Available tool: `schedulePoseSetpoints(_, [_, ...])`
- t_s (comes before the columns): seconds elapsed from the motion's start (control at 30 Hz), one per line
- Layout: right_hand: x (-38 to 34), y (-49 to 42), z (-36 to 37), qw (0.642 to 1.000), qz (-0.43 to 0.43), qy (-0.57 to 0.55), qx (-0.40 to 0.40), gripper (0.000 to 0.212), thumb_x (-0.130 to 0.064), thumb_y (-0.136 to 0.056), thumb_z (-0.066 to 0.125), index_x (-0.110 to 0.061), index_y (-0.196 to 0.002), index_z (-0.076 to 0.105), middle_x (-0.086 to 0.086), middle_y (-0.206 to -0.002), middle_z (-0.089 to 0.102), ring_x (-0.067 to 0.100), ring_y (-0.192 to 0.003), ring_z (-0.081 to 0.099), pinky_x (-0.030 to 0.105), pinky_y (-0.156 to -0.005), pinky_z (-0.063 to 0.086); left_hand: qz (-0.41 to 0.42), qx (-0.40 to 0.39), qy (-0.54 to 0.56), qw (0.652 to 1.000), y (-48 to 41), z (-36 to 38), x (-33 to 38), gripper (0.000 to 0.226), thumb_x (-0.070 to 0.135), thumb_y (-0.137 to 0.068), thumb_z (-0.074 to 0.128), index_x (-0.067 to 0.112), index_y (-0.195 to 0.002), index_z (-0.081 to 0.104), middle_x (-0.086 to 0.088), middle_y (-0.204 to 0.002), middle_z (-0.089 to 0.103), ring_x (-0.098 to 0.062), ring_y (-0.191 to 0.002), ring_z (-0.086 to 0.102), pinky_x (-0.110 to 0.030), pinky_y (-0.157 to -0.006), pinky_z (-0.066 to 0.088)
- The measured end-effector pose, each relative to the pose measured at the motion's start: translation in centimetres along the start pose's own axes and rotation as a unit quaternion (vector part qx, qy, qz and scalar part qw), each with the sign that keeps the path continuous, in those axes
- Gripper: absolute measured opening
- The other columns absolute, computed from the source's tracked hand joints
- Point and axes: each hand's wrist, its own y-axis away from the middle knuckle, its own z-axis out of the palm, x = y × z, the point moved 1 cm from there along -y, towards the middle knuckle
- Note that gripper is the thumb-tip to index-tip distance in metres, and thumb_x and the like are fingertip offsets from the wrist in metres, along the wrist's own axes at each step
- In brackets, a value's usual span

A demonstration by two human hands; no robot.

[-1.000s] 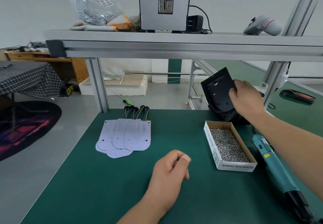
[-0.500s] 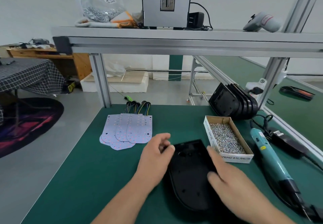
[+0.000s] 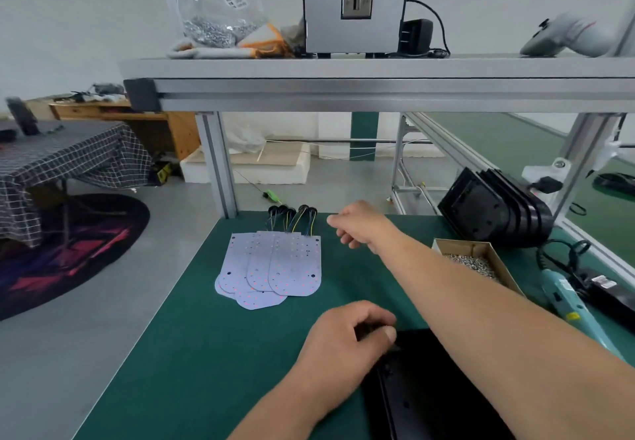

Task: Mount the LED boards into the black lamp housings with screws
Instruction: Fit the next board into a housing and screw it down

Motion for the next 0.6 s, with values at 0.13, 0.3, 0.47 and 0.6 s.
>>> schedulePoseSetpoints(0.13, [-1.4,-4.5,3.7,0.988,-0.022,0.147,0.039,0.039,-0.035,-0.096,0.061,-0.012,-0.067,0.051,0.004,-0.057,0.054,0.025,-0.055,0.054,0.032,-0.062,0.044,0.002,0.032,0.050,0.998,-0.5,-0.4,-0.4,0.013,0.031,-0.092,0.068,0.035,-0.101,0.077,0.016,-0.098,0.078,-0.003,-0.095,0.072,-0.025,-0.087,0.057])
schedulePoseSetpoints(0.3, [-1.1,-6.9,5.7,0.982,-0.012,0.182,0.059,0.031,-0.019,-0.090,0.065,-0.013,-0.065,0.048,0.002,-0.055,0.053,0.024,-0.056,0.054,0.028,-0.055,0.035,-0.023,0.094,0.091,0.991,-1.0,-0.6,-0.6,0.018,0.043,-0.084,0.062,0.037,-0.095,0.074,0.006,-0.083,0.075,-0.006,-0.075,0.065,-0.026,-0.073,0.055])
schedulePoseSetpoints(0.47, [-0.4,-6.6,3.3,0.986,0.047,-0.149,0.062,0.021,-0.012,-0.089,0.074,-0.007,-0.076,0.058,0.008,-0.064,0.052,0.018,-0.050,0.046,0.023,-0.043,0.029,-0.021,0.148,0.128,0.980,-0.7,-1.0,-0.4,0.018,0.046,-0.081,0.062,0.034,-0.091,0.072,0.012,-0.067,0.059,-0.002,-0.063,0.048,-0.016,-0.059,0.043])
schedulePoseSetpoints(0.6, [-0.5,-2.5,0.1,0.944,0.015,-0.319,0.078,0.017,-0.010,-0.094,0.072,-0.008,-0.081,0.062,0.003,-0.058,0.052,0.010,-0.043,0.046,0.021,-0.038,0.032,-0.001,0.185,0.121,0.975,0.0,-0.9,0.3,0.019,0.048,-0.086,0.060,0.034,-0.097,0.069,0.009,-0.071,0.059,-0.003,-0.067,0.049,-0.019,-0.063,0.045])
